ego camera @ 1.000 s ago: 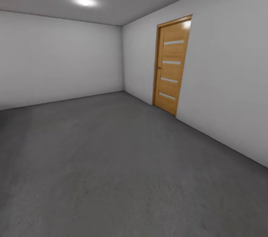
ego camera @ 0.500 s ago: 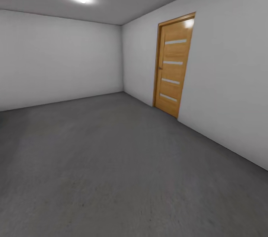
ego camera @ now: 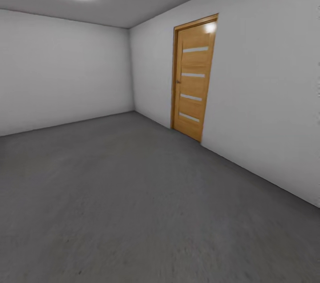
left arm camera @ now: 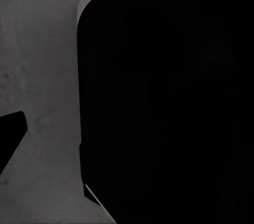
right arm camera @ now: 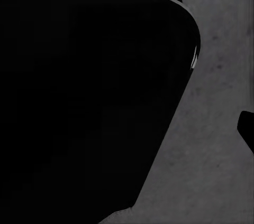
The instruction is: Move the two storage containers from the living room to the garage. In the garage, place one container on the floor and stack the other container on top of it (either order is fine).
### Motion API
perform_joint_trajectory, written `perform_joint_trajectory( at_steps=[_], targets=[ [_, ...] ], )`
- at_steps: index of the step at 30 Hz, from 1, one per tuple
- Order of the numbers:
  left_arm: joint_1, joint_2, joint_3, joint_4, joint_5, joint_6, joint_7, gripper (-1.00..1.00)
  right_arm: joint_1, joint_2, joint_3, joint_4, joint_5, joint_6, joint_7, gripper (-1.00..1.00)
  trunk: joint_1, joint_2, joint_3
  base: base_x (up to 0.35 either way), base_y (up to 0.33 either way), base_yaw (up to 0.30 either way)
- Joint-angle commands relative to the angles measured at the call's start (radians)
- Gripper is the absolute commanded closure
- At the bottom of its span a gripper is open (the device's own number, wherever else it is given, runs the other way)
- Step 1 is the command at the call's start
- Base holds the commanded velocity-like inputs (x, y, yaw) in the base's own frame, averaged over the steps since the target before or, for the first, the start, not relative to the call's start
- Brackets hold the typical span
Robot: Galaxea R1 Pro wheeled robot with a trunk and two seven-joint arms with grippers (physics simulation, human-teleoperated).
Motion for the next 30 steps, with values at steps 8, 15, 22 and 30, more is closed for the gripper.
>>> perform_joint_trajectory(
  at_steps=[8,15,22,30],
  targets=[
    [0.0,0.0,0.001,0.0,0.002,-0.002,-0.001,-1.0,0.0,0.0,0.008,0.0,-0.011,-0.004,0.0,-1.0,0.001,0.0,-0.001,0.321,0.0,-0.226],
    [0.0,0.0,0.001,0.0,0.002,-0.002,-0.001,-1.0,0.0,-0.003,0.008,0.0,-0.009,-0.005,0.0,-1.0,0.001,0.0,-0.001,0.321,0.0,-0.034],
    [0.0,0.0,0.001,0.0,0.002,-0.002,-0.001,-1.0,0.0,0.0,0.008,0.0,-0.009,-0.003,0.0,-1.0,0.001,0.0,-0.001,0.321,0.0,-0.002],
    [0.0,0.0,0.001,0.0,0.002,-0.001,-0.001,-1.0,0.0,0.002,0.007,0.0,-0.01,-0.004,0.0,-1.0,0.001,0.0,-0.001,0.321,0.0,0.0]
  ],
)
